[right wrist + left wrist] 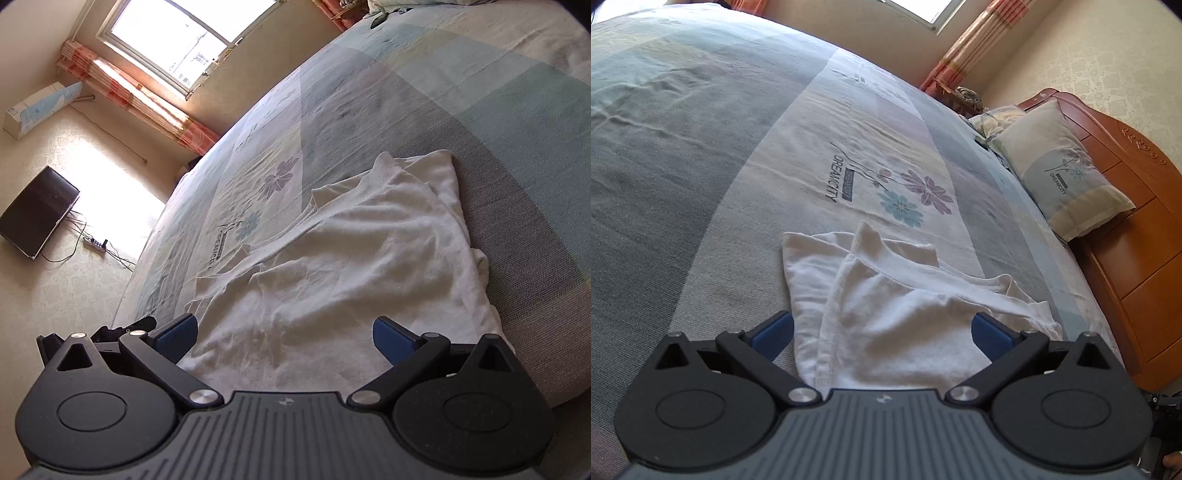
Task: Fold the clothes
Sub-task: 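Roll the left tool and lower it to the sweatshirt's collar end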
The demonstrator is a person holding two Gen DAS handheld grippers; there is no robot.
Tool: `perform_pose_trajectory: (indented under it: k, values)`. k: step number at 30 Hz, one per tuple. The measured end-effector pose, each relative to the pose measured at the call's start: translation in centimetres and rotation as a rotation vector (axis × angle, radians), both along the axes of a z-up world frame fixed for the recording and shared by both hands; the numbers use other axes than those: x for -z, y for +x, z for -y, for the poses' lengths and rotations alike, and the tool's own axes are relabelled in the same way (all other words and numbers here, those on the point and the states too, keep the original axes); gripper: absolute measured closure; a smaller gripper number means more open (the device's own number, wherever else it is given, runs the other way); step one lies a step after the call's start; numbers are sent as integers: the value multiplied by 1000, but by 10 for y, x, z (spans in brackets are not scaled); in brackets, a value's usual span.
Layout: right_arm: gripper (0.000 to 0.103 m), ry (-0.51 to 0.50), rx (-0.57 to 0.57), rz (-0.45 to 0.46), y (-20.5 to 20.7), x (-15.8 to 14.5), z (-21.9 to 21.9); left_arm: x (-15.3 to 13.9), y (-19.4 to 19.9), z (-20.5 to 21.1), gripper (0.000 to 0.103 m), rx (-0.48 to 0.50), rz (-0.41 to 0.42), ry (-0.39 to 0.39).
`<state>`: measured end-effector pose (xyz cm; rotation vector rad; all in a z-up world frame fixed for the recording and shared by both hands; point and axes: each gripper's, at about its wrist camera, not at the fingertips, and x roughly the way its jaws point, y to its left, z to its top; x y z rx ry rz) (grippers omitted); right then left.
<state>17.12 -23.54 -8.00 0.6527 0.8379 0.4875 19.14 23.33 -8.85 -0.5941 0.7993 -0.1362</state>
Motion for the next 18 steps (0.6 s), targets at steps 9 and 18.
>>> perform_pose_trajectory:
  k: [9, 18]
  values:
    - [0, -39, -57, -29, 15, 3, -26, 38, 12, -28, 2, 37, -50, -238]
    - [0, -66, -51, -50, 30, 5, -34, 48, 54, -37, 1, 59, -22, -371]
